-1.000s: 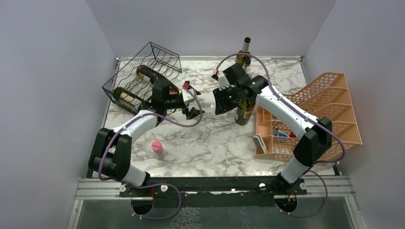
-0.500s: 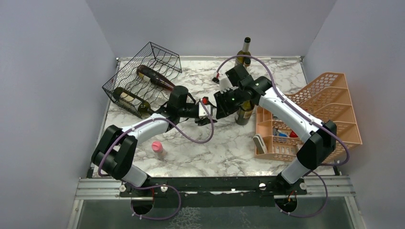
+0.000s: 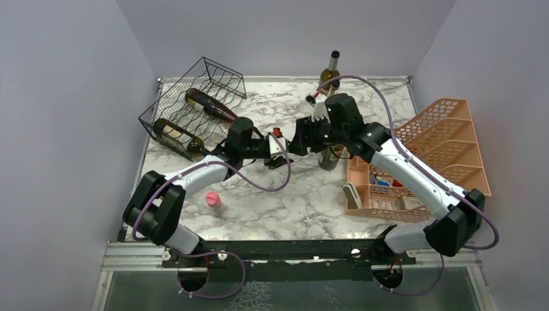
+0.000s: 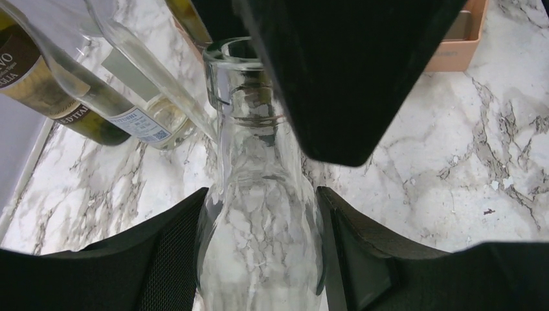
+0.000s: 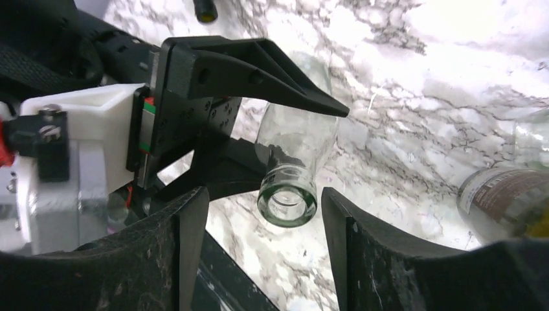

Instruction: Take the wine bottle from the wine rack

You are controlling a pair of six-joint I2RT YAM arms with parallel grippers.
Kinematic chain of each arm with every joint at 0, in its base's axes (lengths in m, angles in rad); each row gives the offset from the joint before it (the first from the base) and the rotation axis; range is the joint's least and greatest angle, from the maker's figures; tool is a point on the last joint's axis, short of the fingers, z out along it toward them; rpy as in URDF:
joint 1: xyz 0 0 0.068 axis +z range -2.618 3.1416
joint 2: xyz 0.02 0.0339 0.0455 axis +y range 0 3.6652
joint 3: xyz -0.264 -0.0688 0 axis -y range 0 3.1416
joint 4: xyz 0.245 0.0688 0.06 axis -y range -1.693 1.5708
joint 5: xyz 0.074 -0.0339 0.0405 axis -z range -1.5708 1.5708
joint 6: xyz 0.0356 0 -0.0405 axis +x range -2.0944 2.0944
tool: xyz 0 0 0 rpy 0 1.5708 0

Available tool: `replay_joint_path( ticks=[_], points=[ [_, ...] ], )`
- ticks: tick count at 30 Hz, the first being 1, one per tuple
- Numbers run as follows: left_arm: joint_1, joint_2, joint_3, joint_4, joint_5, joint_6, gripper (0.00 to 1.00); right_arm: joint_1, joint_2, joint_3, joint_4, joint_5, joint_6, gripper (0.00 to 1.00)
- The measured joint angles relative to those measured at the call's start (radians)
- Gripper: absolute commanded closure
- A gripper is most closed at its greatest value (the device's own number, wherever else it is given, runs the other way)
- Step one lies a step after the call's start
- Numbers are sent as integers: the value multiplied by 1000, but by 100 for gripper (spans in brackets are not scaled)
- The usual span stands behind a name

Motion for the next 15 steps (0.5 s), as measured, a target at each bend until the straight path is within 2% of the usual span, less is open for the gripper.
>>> replay_joint_path(
  ticks=[6, 11, 15],
  points=[
    [26, 0, 27, 24, -14, -139, 91, 0, -73, -74, 136, 85, 65, 33],
    [66, 13, 95, 84, -11, -278, 91, 0, -70, -96, 204, 128, 89, 35],
    [75, 19, 105, 114, -5, -334, 91, 0, -49, -96, 260, 148, 108, 36]
  ],
)
